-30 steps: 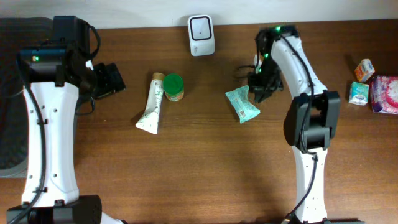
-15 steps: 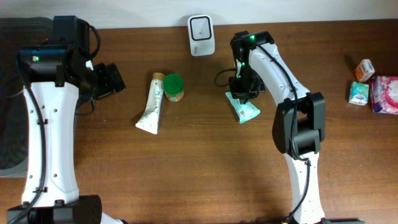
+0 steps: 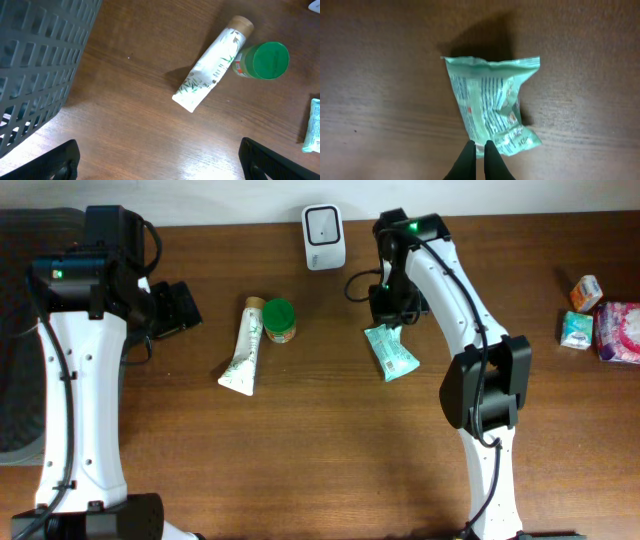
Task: Scan the item barcode
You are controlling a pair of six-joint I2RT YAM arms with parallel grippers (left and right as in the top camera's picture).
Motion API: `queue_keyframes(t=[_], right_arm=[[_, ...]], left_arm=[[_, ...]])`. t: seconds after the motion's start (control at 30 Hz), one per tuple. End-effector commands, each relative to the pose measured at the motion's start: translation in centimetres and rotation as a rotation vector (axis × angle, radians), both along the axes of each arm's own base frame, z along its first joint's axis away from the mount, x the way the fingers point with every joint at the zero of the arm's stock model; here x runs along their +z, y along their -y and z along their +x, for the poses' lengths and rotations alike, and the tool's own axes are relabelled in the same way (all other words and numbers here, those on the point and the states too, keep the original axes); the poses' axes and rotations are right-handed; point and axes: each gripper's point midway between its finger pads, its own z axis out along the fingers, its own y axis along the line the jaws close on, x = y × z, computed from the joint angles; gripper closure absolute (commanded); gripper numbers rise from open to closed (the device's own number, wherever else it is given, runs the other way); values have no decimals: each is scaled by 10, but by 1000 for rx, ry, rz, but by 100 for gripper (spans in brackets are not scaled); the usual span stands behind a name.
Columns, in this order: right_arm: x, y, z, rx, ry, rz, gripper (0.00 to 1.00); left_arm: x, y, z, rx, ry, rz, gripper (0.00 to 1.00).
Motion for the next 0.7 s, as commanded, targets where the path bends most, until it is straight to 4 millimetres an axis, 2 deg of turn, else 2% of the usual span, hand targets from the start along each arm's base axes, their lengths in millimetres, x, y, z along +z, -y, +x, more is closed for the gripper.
queue_keyframes(t=[0.0, 0.07, 0.27, 0.33, 0.37, 0.43, 0.5, 0.53, 0.57, 0.6, 0.67], right_arm=[[-4, 1, 6, -12, 23, -11, 95], [-14, 1, 8, -13, 21, -12, 95], [-79, 6, -6, -13, -31, -26, 96], [-90, 8, -5, -14, -17, -34, 96], [-86, 7, -2, -14, -6, -31, 96], [-61, 5, 7, -14, 23, -23, 96], [-20, 4, 9, -9, 32, -21, 96], [-8, 4, 8, -6, 32, -21, 96], [11, 6, 2, -6, 17, -25, 91], [20, 8, -6, -1, -6, -31, 86], [21, 13, -27, 53, -93, -50, 82]], left_arm=[[6, -4, -3, 15, 18, 6, 1], [6, -4, -3, 15, 18, 6, 1], [6, -4, -3, 15, 18, 6, 1], [6, -4, -3, 15, 18, 6, 1], [6, -4, -3, 15, 18, 6, 1], [6, -4, -3, 15, 18, 6, 1], [6, -4, -3, 15, 18, 6, 1], [6, -4, -3, 15, 18, 6, 1], [6, -4, -3, 15, 18, 6, 1], [6, -4, -3, 15, 18, 6, 1], [6, -4, -3, 15, 18, 6, 1]])
